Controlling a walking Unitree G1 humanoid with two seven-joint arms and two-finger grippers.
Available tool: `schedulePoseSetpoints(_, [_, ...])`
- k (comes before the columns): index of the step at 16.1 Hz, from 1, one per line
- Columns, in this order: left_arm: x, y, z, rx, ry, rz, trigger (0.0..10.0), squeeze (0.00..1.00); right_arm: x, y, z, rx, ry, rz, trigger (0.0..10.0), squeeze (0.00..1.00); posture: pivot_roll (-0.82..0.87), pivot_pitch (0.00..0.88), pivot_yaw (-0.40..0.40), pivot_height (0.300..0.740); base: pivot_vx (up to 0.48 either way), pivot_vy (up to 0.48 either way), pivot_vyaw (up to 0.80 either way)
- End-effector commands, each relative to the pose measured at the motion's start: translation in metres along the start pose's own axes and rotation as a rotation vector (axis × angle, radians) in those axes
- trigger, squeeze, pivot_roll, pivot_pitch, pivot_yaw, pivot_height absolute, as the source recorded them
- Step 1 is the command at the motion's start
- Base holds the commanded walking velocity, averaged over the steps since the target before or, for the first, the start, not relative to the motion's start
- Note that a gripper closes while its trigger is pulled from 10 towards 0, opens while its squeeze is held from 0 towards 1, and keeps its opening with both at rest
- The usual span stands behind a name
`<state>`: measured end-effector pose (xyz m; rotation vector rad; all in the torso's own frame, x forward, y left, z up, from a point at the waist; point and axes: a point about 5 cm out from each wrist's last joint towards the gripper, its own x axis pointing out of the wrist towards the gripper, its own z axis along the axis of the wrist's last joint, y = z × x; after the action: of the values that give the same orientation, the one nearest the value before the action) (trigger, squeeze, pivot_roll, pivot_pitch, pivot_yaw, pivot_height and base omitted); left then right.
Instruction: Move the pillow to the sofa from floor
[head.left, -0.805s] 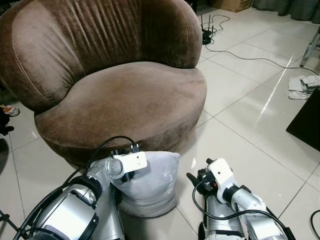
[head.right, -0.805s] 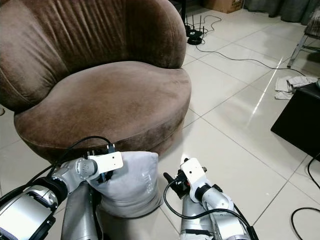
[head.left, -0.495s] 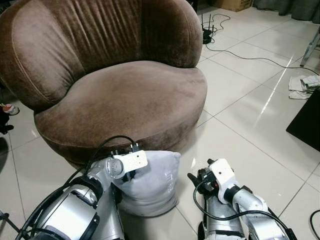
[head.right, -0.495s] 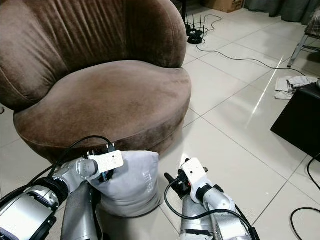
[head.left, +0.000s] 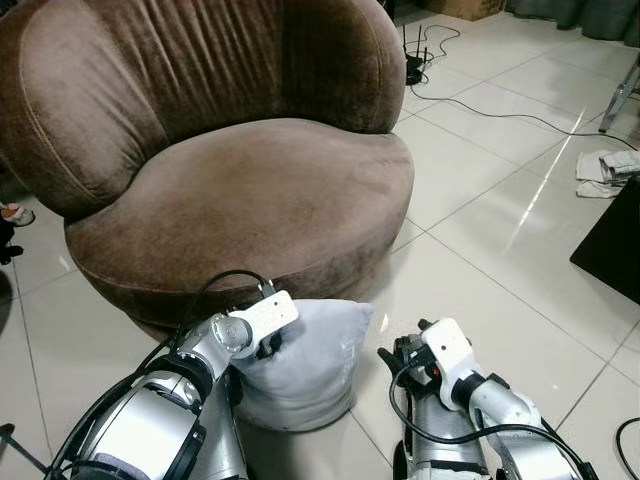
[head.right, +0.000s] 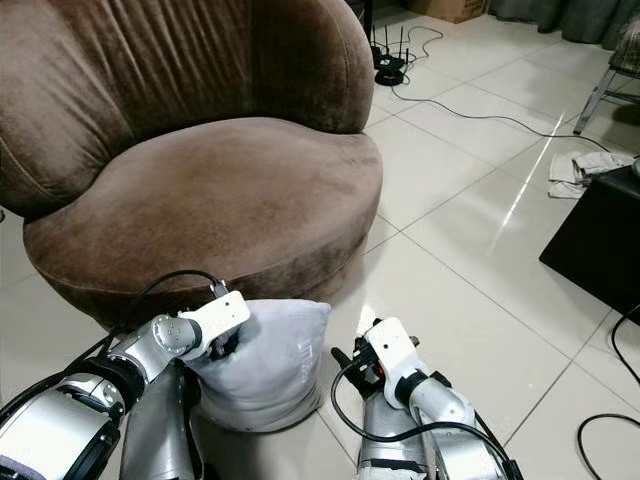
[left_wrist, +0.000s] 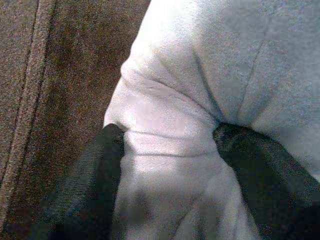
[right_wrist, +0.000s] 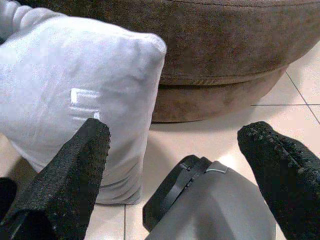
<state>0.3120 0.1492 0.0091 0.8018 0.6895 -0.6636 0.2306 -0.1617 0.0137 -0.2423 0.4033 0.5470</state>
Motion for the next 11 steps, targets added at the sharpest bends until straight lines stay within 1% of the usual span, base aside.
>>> schedulePoseSetpoints(1, [0.001,-0.008,-0.008,-0.032,0.033,-0.030,0.0,0.00,-0.006,0.003,-0.013,0.024,0.067,0.017,10.0,0.00,-0.29,0.042,0.043,0.425,0.000,0.000,0.00])
schedulePoseSetpoints(2, [0.002,-0.012,-0.011,-0.073,0.053,-0.052,0.0,0.00,-0.007,0.003,-0.010,0.023,0.063,0.018,10.0,0.00,-0.29,0.041,0.043,0.425,0.000,0.000,0.00])
schedulePoseSetpoints(3, [0.002,-0.012,-0.012,-0.089,0.065,-0.047,0.0,0.00,-0.008,0.003,-0.007,0.022,0.060,0.018,10.0,0.00,-0.29,0.041,0.043,0.425,0.000,0.000,0.00])
schedulePoseSetpoints(4, [0.002,-0.013,-0.013,-0.088,0.069,-0.052,0.0,0.00,-0.009,0.004,-0.005,0.024,0.058,0.018,10.0,0.00,-0.29,0.043,0.043,0.425,0.000,0.000,0.00])
schedulePoseSetpoints(5, [0.001,-0.015,-0.017,-0.110,0.093,-0.078,0.0,0.00,-0.009,0.004,-0.003,0.029,0.057,0.017,10.0,0.00,-0.29,0.043,0.043,0.425,0.000,0.000,0.00])
schedulePoseSetpoints(7, [0.001,-0.017,-0.020,-0.122,0.102,-0.097,0.0,0.00,-0.010,0.005,-0.002,0.036,0.058,0.014,10.0,0.00,-0.29,0.045,0.044,0.425,0.000,0.000,0.00])
schedulePoseSetpoints(11, [0.001,-0.019,-0.021,-0.138,0.100,-0.115,0.0,0.00,-0.012,0.007,0.000,0.047,0.065,0.011,10.0,0.00,-0.29,0.047,0.050,0.425,0.000,0.000,0.00])
